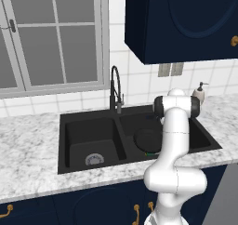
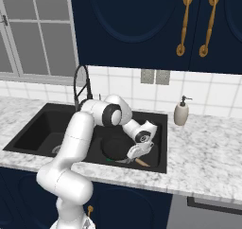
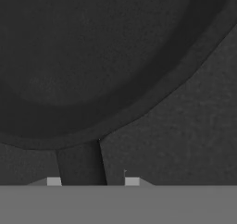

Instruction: Pick the pan and sponge and place them into the sink. Then turn on the water.

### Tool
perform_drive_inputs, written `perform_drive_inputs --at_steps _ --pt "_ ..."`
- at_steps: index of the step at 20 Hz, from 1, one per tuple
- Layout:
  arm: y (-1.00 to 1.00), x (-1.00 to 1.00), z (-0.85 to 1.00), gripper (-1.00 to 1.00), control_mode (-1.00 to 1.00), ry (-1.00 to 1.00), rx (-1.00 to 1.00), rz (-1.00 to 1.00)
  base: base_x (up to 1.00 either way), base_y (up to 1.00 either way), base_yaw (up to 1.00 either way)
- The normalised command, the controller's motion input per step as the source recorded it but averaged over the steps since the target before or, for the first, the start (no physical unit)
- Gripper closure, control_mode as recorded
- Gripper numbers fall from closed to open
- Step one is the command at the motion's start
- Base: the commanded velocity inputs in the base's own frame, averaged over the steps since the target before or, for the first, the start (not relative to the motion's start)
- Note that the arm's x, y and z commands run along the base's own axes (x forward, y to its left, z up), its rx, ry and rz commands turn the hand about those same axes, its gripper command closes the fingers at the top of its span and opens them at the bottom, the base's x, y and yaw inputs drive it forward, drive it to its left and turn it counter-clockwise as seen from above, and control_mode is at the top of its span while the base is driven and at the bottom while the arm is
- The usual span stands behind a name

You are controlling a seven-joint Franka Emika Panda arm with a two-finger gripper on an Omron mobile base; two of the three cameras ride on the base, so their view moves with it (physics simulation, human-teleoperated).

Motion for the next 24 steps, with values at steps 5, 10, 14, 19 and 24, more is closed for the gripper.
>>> perform_drive_inputs --at_steps 5,10,14,19,24 --pt "0.06 0.26 -0.34 1.00 -1.00 0.09 0.00 0.00 0.00 0.00 0.00" --pt "0.00 0.01 0.03 -1.00 -1.00 -0.01 0.01 0.00 0.00 0.00 0.00" --pt "0.34 -0.19 0.62 -1.00 -1.00 -0.14 0.00 -0.05 0.00 0.00 0.00" --pt "0.51 -0.13 0.46 -1.00 -1.00 -0.12 0.00 -0.08 0.00 0.00 0.00" --pt "0.40 -0.01 0.62 -1.00 -1.00 -0.15 0.00 -0.08 0.00 0.00 0.00"
